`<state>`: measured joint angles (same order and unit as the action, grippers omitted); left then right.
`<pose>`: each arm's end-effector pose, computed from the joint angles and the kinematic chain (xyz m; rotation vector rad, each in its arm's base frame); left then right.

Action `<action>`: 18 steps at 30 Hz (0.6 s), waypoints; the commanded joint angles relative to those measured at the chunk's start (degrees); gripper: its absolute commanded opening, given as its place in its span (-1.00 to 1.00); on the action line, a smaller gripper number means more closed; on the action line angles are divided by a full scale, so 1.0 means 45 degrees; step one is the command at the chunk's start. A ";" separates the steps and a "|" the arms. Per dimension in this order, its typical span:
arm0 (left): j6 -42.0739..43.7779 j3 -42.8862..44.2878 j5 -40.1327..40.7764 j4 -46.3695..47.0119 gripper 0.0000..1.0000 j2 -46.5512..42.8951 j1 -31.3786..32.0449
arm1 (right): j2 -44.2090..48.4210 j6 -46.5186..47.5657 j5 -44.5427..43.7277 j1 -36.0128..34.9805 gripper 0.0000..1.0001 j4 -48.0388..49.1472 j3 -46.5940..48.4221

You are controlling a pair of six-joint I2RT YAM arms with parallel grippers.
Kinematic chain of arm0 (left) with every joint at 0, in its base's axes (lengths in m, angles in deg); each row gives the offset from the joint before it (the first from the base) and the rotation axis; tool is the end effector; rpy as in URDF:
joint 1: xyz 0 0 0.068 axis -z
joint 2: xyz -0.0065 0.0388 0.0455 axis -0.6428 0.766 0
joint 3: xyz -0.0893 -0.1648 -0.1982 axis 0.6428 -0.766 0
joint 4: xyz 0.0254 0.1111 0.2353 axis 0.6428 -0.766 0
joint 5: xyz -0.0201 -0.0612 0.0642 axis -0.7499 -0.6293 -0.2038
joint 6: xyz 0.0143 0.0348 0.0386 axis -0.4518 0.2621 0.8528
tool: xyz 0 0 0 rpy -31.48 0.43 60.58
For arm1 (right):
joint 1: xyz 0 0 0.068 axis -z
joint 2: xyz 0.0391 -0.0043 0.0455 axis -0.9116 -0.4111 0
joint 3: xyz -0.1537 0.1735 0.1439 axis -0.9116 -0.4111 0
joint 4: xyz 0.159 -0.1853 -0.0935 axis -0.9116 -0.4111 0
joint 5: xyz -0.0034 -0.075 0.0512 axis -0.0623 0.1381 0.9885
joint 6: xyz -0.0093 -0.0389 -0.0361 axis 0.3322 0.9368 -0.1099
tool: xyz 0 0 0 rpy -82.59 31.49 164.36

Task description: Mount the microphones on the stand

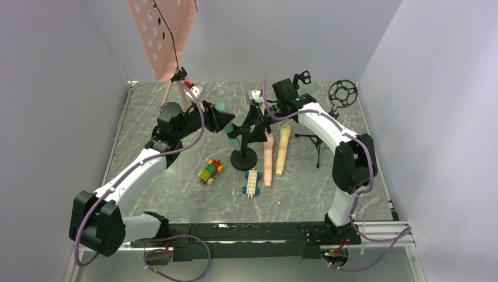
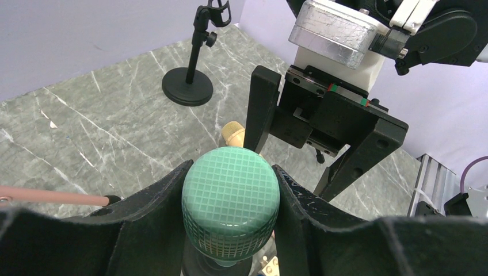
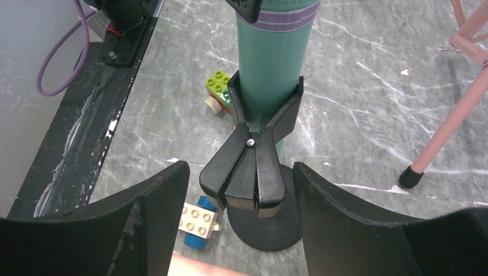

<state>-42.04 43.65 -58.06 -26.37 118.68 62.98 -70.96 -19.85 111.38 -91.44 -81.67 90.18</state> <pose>0.2564 -0.1274 0.3352 0.4754 1.5768 -0.9463 0.3348 0.1977 0.2881 -1.5487 1.4180 1.2530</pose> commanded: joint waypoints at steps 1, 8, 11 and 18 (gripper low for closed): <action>-0.0297 0.0222 -0.0256 0.0457 0.09 -0.0255 -0.0010 | 0.0083 0.0040 0.0277 0.0004 0.42 0.0460 0.0022; -0.0317 0.0154 0.0083 0.0144 0.86 -0.0481 -0.0010 | 0.0042 -0.0018 0.0317 -0.0008 0.42 0.0474 0.0033; -0.0220 0.0174 0.0358 -0.0089 0.98 -0.0638 -0.0014 | 0.0041 -0.0018 0.0344 -0.0001 0.42 0.0471 0.0042; 0.0658 0.0016 0.1194 -0.1308 0.99 -0.1812 -0.0023 | 0.0100 -0.0087 0.0424 0.0011 0.58 0.0491 -0.0011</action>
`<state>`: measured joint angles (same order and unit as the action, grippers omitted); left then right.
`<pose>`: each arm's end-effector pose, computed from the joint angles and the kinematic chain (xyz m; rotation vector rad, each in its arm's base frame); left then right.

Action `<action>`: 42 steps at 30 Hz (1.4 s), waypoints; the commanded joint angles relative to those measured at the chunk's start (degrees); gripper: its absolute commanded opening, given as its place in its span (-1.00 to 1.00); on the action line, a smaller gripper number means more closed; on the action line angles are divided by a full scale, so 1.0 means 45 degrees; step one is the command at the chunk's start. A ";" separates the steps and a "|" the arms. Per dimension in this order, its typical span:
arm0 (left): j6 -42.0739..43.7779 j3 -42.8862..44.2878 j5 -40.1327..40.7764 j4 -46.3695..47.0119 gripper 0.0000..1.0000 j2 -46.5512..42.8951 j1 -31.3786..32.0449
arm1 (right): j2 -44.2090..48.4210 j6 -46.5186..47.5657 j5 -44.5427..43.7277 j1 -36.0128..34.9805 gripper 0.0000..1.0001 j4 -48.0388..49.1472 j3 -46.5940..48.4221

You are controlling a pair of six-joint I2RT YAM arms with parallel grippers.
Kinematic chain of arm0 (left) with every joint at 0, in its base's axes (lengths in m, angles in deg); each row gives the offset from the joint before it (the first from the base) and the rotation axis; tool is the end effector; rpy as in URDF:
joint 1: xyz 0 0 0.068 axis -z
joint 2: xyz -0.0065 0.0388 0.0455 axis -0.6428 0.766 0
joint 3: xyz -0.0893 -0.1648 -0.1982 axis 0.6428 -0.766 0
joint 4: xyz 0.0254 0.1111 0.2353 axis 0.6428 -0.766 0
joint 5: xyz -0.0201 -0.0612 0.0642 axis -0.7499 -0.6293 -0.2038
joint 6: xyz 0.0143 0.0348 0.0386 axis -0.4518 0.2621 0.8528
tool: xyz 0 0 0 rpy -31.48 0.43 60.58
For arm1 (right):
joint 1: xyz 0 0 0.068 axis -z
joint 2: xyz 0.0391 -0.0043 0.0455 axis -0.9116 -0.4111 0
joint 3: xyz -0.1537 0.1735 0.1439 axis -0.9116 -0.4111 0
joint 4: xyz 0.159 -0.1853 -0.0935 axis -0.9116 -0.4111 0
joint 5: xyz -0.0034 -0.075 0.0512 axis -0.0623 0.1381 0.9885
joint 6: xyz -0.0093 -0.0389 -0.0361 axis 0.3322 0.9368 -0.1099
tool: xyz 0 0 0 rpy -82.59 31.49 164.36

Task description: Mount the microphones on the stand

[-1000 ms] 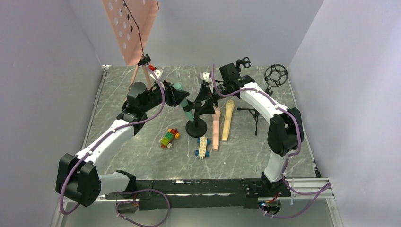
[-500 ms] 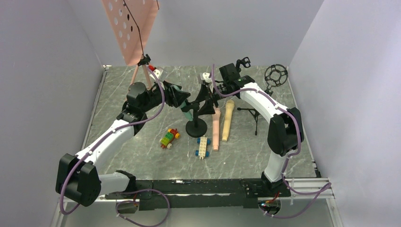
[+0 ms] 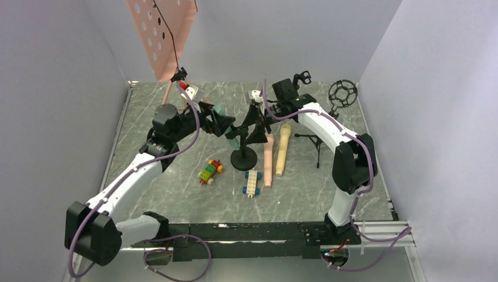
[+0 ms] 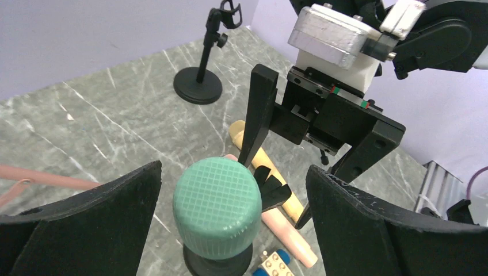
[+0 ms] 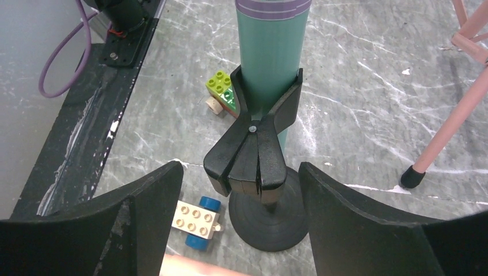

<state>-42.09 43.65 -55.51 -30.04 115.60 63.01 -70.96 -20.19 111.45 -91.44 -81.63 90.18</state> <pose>0.2464 -0.1218 0.3425 0.4372 1.5921 -0.9140 0.3348 0.1978 0.2882 -1.5455 1.4220 1.2574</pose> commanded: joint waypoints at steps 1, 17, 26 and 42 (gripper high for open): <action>0.0787 -0.0110 0.0793 -0.0768 0.99 -0.1435 -0.0033 | 0.0095 -0.0098 0.0438 0.0026 0.65 0.0557 -0.0040; 0.1318 -0.3435 0.3301 -0.3923 0.99 -0.7542 -0.0034 | 0.1173 -0.1686 0.1213 0.1095 0.92 0.4726 -0.3361; 0.1665 -0.3346 0.4066 -0.5768 0.99 -0.8599 -0.0034 | 0.0560 -0.5181 -0.0203 -0.0169 0.82 1.0283 -0.5028; 0.1733 -0.3473 0.4647 -0.6560 0.99 -0.9495 -0.0034 | 0.0290 -0.7949 0.0226 -0.0208 -0.15 1.3559 -0.5787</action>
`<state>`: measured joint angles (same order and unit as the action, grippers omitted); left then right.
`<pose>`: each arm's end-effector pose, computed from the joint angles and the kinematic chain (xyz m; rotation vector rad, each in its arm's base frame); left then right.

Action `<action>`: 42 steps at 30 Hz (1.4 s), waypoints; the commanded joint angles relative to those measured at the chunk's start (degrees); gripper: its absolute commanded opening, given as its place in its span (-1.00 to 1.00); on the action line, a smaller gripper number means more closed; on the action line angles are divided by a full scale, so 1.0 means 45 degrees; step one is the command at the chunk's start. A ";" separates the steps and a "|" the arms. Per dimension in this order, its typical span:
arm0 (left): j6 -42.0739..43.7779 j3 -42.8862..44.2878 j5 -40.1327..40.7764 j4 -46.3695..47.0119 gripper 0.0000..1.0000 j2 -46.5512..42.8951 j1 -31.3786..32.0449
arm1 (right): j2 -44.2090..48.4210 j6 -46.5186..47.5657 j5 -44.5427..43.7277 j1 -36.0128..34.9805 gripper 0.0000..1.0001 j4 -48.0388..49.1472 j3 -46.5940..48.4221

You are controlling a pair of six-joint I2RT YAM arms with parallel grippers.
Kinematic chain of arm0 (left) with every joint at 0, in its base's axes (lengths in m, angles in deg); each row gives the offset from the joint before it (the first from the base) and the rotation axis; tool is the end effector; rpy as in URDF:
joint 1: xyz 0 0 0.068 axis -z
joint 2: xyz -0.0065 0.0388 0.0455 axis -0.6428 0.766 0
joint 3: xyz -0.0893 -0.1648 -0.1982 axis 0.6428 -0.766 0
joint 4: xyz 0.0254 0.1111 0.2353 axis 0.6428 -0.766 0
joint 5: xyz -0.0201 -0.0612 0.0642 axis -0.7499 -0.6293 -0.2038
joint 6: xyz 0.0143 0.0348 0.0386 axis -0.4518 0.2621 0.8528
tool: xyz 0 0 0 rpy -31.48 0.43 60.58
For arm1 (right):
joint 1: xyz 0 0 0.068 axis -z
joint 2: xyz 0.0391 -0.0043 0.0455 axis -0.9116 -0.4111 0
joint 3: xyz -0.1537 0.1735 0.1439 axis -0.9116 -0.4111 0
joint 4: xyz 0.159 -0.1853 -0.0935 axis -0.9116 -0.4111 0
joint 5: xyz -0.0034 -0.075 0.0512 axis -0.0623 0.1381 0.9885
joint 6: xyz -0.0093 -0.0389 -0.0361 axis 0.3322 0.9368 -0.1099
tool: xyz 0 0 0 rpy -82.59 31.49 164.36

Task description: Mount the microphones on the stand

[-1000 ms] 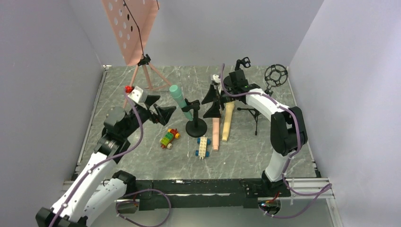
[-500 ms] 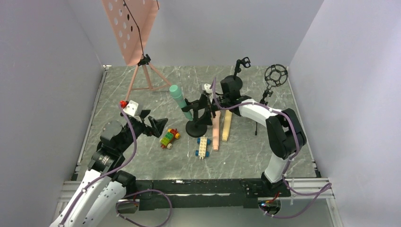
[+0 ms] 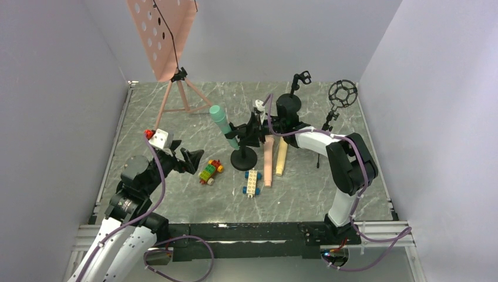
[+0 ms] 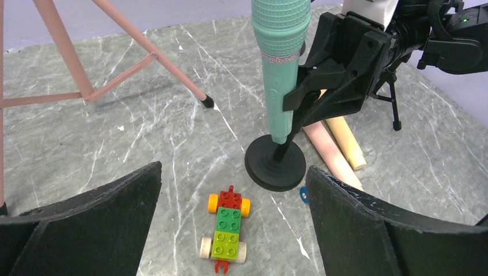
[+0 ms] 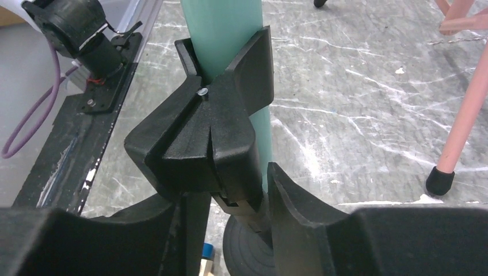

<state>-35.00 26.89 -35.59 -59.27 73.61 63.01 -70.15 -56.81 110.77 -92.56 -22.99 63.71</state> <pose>0.1120 -0.0518 0.3119 0.2550 1.6528 -0.5424 0.3283 0.2028 0.2203 -1.2787 1.4268 1.3441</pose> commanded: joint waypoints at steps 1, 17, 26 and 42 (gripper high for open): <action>0.0140 0.0221 0.0223 -0.0066 0.99 -0.0162 -0.0034 | 0.0144 0.0534 0.0385 0.0048 -0.20 0.0119 0.0171; 0.0037 0.0185 0.0112 -0.0081 0.99 -0.0150 -0.0034 | -0.0346 0.2015 0.0355 0.0149 -1.00 -0.2806 0.2576; -0.0074 0.0273 0.0248 -0.0113 0.99 0.0096 -0.0034 | -0.2013 0.3522 -0.0191 0.0906 -1.00 -0.5469 0.6166; -0.0018 0.0725 0.0792 -0.0242 0.99 0.0908 -0.0034 | -0.6649 0.0130 -0.2325 0.1986 -1.00 -0.0354 1.1539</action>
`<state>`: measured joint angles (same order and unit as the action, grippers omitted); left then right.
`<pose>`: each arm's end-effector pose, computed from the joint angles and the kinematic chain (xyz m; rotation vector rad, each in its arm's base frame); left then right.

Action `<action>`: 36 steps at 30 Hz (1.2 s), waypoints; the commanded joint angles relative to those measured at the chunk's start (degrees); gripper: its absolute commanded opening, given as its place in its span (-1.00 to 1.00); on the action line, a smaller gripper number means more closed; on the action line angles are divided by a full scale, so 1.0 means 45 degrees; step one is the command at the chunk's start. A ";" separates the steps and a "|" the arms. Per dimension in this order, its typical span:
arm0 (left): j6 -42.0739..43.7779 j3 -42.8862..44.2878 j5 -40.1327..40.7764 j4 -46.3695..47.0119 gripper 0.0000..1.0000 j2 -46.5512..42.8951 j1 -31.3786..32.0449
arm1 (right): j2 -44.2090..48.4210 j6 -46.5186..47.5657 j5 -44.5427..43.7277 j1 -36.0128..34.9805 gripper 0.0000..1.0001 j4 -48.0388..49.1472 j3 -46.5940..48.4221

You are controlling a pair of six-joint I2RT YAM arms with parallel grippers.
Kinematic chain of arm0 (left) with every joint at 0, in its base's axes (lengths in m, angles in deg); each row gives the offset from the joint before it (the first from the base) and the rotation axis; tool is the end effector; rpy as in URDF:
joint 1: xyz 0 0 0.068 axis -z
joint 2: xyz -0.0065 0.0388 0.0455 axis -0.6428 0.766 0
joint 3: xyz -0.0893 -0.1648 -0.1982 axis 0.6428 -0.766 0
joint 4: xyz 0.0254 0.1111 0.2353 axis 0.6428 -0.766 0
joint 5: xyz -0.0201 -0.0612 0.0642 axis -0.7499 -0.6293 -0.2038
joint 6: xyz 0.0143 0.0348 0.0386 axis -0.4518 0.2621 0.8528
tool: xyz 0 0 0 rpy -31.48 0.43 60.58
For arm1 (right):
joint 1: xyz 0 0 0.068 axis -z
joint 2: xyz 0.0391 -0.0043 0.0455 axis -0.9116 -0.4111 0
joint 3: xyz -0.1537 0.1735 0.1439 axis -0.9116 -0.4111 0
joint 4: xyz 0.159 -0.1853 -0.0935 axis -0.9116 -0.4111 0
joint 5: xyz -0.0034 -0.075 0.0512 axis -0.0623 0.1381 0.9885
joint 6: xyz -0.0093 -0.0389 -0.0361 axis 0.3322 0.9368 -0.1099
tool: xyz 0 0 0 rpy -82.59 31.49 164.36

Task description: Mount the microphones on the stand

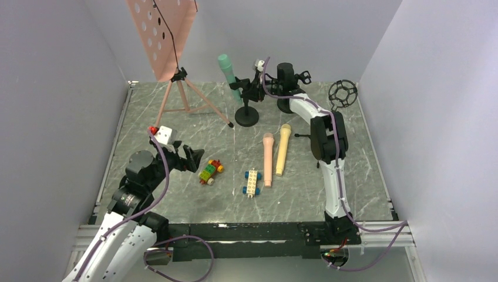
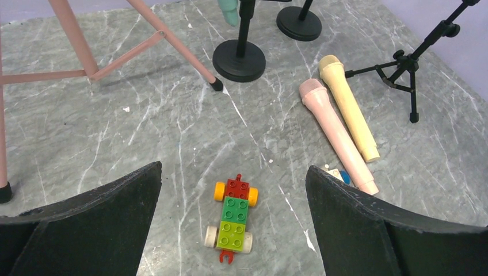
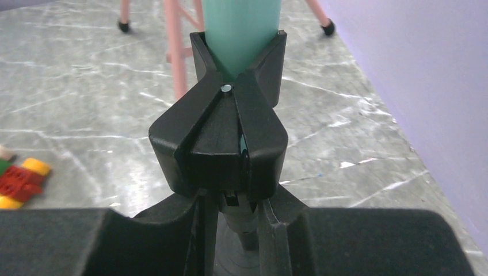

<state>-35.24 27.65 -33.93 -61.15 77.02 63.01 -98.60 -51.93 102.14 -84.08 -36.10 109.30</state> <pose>0.1218 -0.0549 0.3065 0.2351 1.7344 -0.5102 0.4949 0.1961 0.2359 -1.1307 1.4438 1.0150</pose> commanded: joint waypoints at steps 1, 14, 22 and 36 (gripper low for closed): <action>0.0052 0.0578 0.0459 0.0186 0.99 0.0215 -0.0034 | -0.0527 -0.0981 -0.0596 0.0102 -1.00 0.2779 0.1540; 0.0327 0.0681 0.0344 0.0484 0.99 0.0918 -0.0034 | -0.1377 -0.1434 -0.0932 0.0014 -0.58 0.3941 0.1210; 0.0341 0.0547 0.0280 0.0331 0.99 0.0508 -0.0034 | -0.0688 -0.1381 -0.1015 0.0035 -0.11 0.3725 0.0500; 0.0525 0.0743 -0.0159 0.0073 0.99 -0.0405 -0.0034 | 0.2357 0.0307 -0.1446 0.0010 0.70 0.0204 -0.1841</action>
<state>-33.91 28.68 -33.06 -61.45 76.13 63.01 -96.31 -53.50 95.54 -83.88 -31.16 104.65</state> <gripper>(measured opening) 0.993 0.840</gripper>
